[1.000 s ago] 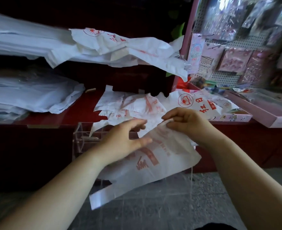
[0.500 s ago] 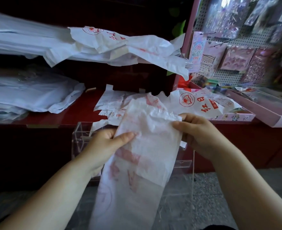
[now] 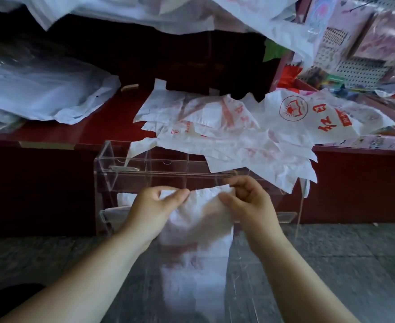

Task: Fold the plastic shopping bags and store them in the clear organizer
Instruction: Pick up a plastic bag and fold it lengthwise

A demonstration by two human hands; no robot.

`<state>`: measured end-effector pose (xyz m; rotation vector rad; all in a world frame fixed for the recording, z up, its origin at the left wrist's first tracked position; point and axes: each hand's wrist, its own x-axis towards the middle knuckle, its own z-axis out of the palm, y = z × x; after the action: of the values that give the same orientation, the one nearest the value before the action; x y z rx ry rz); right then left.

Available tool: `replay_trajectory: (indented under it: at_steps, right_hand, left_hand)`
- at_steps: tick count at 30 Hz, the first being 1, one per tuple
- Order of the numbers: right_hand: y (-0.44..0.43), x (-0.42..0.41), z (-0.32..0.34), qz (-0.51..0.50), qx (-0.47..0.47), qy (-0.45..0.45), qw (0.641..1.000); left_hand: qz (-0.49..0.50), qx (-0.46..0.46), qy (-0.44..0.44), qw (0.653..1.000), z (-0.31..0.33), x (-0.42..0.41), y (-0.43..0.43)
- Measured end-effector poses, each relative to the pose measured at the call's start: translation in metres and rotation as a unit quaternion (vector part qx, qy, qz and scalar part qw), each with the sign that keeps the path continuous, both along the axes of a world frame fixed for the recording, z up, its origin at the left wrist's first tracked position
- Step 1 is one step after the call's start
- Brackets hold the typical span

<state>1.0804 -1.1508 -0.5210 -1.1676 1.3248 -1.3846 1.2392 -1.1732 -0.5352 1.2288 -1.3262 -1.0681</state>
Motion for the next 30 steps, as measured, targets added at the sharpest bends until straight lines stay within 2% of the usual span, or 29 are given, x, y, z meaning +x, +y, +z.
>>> replay_trajectory:
  at_steps: [3, 8, 11, 15, 23, 30]
  right_hand:
    - [0.0, 0.002, -0.015, -0.003, -0.013, -0.022, 1.0]
    - [-0.003, 0.005, -0.023, -0.017, -0.025, -0.129, 0.991]
    - [-0.004, 0.0, -0.029, -0.025, 0.003, -0.098, 0.995]
    - [0.0, -0.002, -0.025, 0.013, 0.032, -0.065, 0.997]
    - [0.002, -0.006, -0.022, -0.034, -0.014, -0.017, 0.999]
    - [0.002, -0.011, -0.02, -0.036, -0.049, 0.032, 0.998]
  left_hand:
    - [0.023, -0.036, -0.021, 0.999, -0.004, -0.006, -0.004]
    - [0.052, -0.05, -0.002, 0.997, -0.008, -0.009, -0.006]
    - [0.039, -0.065, -0.007, 0.997, -0.004, -0.011, -0.004]
    - [0.031, -0.067, -0.008, 0.997, -0.002, -0.01, -0.001]
    - [-0.013, -0.001, 0.044, 0.999, -0.002, -0.007, 0.001]
    - [-0.03, 0.003, 0.041, 0.999, -0.001, -0.009, 0.005]
